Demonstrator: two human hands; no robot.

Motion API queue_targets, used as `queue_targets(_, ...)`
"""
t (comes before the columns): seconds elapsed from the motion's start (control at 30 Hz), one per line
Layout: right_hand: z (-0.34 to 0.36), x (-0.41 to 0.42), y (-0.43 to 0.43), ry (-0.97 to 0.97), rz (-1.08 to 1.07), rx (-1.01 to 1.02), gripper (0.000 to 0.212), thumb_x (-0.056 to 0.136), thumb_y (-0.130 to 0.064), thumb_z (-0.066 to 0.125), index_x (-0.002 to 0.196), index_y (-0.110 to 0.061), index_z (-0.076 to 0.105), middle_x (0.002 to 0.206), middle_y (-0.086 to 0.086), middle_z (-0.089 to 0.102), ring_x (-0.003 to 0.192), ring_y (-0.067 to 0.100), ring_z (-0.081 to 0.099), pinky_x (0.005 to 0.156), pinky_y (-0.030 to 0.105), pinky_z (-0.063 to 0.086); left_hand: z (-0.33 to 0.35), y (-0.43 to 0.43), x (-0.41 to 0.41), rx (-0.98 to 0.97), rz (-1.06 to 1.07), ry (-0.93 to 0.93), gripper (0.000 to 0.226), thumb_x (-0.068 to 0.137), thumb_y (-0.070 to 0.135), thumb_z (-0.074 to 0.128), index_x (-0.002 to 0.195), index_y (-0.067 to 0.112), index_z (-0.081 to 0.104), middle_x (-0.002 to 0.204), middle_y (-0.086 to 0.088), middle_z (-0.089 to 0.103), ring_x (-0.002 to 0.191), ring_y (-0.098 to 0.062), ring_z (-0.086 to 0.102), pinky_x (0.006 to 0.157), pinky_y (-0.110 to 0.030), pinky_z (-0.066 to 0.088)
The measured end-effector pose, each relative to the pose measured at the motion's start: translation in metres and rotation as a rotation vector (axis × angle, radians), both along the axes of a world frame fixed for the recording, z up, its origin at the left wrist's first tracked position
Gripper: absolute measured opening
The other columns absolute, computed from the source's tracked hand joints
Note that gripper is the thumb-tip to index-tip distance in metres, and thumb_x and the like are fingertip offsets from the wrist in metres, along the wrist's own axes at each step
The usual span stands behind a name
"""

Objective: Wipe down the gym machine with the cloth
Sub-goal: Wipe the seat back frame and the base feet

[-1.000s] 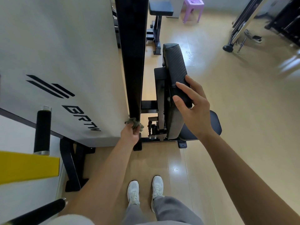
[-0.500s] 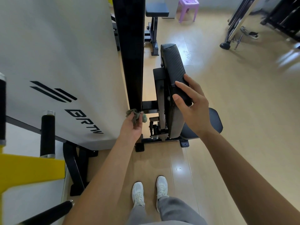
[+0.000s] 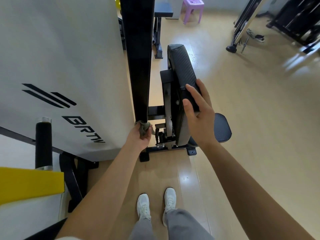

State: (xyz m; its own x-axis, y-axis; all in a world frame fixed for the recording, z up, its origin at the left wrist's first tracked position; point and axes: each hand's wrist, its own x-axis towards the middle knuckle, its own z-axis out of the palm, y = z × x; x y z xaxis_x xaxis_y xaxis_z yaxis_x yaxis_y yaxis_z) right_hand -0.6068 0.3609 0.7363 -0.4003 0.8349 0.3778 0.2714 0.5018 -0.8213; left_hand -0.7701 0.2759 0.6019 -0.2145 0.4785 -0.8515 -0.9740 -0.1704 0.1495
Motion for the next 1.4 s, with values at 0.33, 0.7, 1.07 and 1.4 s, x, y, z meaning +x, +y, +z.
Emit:
queue_targets(0.33,-0.072,0.021,-0.075,-0.044,-0.105,0.219,0.021,0.089,0.0,0.072,0.108,-0.009,0.074,0.109,0.007,0.061,0.101,0.021,0.056,0.083,0.031,0.051,0.036,-0.041,0.009,0.026,-0.161,0.3,0.044,0.1,0.043,0.059,0.127,0.009,0.061,0.116,-0.019,0.073,0.108,-0.03,0.072,0.086,-0.033,0.059)
queue_targets(0.7,-0.151,-0.02,-0.026,-0.47,0.573,-0.657,0.044,0.09,-0.019,0.073,0.132,-0.024,0.061,0.099,-0.009,0.066,0.089,0.008,0.061,0.073,0.017,0.047,0.023,-0.064,0.02,-0.083,-0.699,0.678,0.023,0.101,0.012,0.05,0.122,0.004,0.057,0.123,-0.024,0.061,0.106,-0.036,0.065,0.091,-0.047,0.059)
queue_targets(1.07,-0.211,-0.041,-0.002,-0.864,0.19,-0.187,0.016,0.089,-0.035,0.059,0.094,-0.022,0.065,0.087,0.0,0.062,0.086,0.027,0.064,0.072,0.033,0.053,-0.063,-0.051,-0.003,-0.395,-0.654,1.348,0.007,0.088,0.014,0.072,0.087,0.02,0.072,0.085,0.003,0.073,0.087,-0.021,0.068,0.078,-0.04,0.054)
queue_targets(1.4,-0.255,-0.109,-0.003,0.268,-0.022,-0.98,0.022,0.091,-0.004,0.061,0.109,-0.018,0.059,0.096,-0.003,0.07,0.09,0.014,0.069,0.09,0.043,0.056,-0.106,-0.024,-0.017,-0.516,-0.308,1.609,0.011,0.091,0.011,0.066,0.094,0.021,0.071,0.086,0.003,0.06,0.076,-0.01,0.057,0.071,-0.022,0.05)
